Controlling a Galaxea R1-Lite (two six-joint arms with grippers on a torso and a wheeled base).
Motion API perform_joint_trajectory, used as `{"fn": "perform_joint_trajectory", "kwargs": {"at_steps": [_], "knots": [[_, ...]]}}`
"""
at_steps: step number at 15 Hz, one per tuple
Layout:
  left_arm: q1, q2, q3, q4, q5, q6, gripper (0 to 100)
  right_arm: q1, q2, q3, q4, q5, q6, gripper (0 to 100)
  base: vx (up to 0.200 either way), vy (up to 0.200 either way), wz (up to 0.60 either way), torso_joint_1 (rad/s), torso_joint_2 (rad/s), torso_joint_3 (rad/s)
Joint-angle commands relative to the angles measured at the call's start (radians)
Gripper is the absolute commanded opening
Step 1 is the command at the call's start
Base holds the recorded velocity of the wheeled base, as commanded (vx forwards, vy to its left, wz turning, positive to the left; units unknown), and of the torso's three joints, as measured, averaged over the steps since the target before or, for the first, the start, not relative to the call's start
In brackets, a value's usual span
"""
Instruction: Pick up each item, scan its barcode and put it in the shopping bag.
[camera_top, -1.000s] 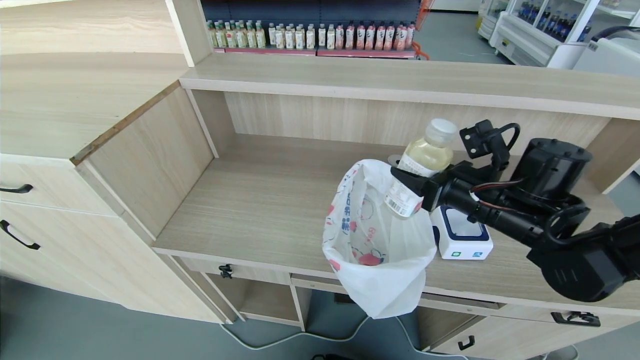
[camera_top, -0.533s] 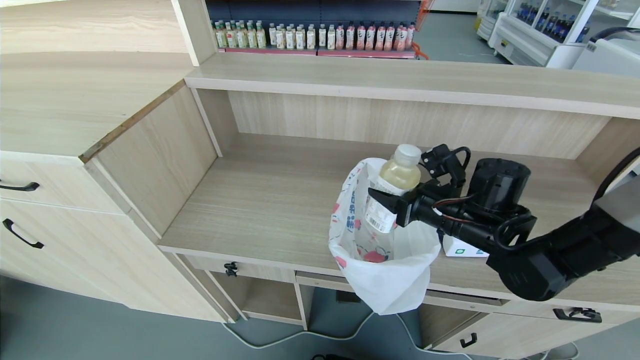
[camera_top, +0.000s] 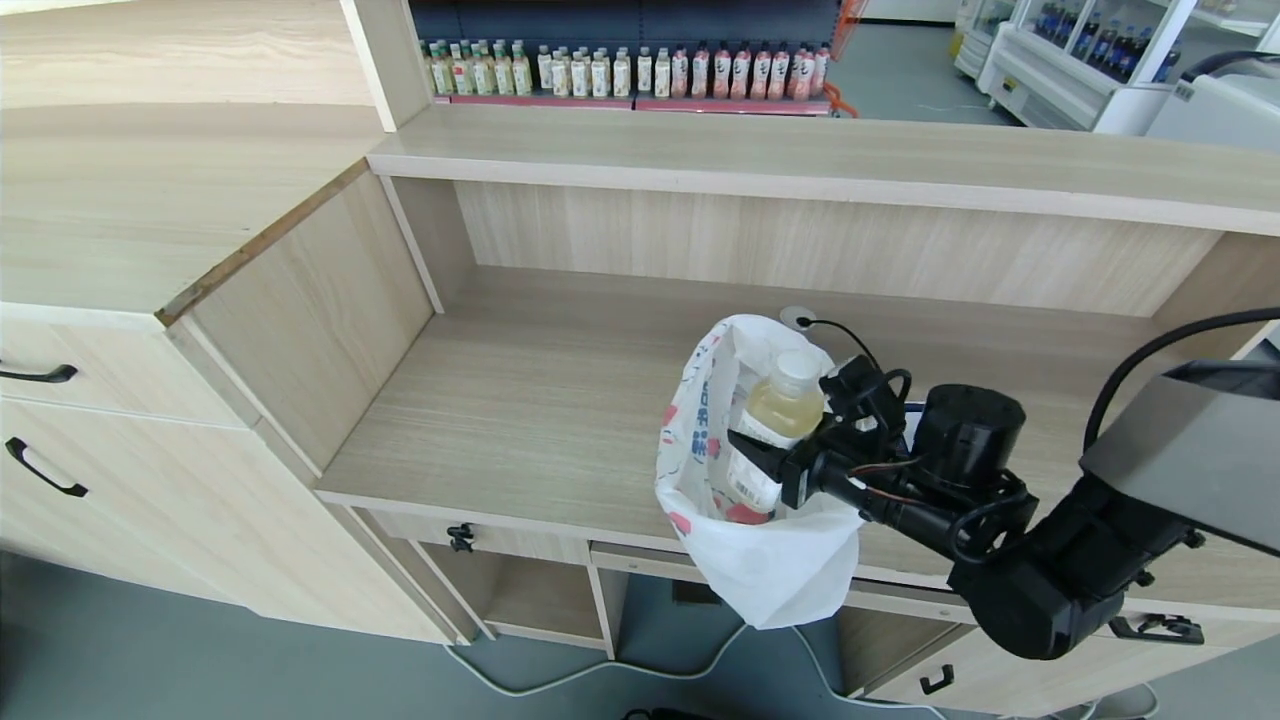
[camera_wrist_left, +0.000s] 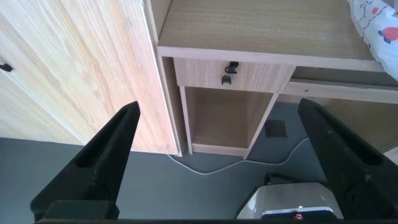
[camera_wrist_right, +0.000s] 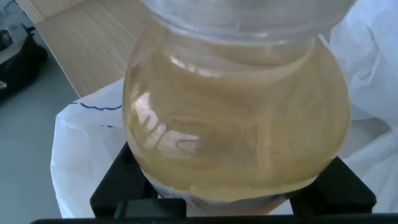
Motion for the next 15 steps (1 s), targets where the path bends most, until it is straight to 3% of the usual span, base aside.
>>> {"fn": "perform_joint_trajectory", "kwargs": {"at_steps": [1,9,10,15], "knots": [[-0.001,0.0,0.0,0.0,0.0,0.0,100,-0.005,0.067,0.001,-0.024,0.001,-0.018,0,0.0,0.0,0.0,0.0,0.0,0.0],[-0.001,0.0,0.0,0.0,0.0,0.0,100,-0.014,0.13,-0.01,-0.072,0.03,-0.095,0,0.0,0.0,0.0,0.0,0.0,0.0],[-0.001,0.0,0.0,0.0,0.0,0.0,100,-0.016,0.13,-0.011,-0.073,0.03,-0.103,100,0.0,0.0,0.0,0.0,0.0,0.0],[-0.001,0.0,0.0,0.0,0.0,0.0,100,-0.039,0.001,0.036,-0.076,0.042,-0.046,100,0.0,0.0,0.0,0.0,0.0,0.0]]}}
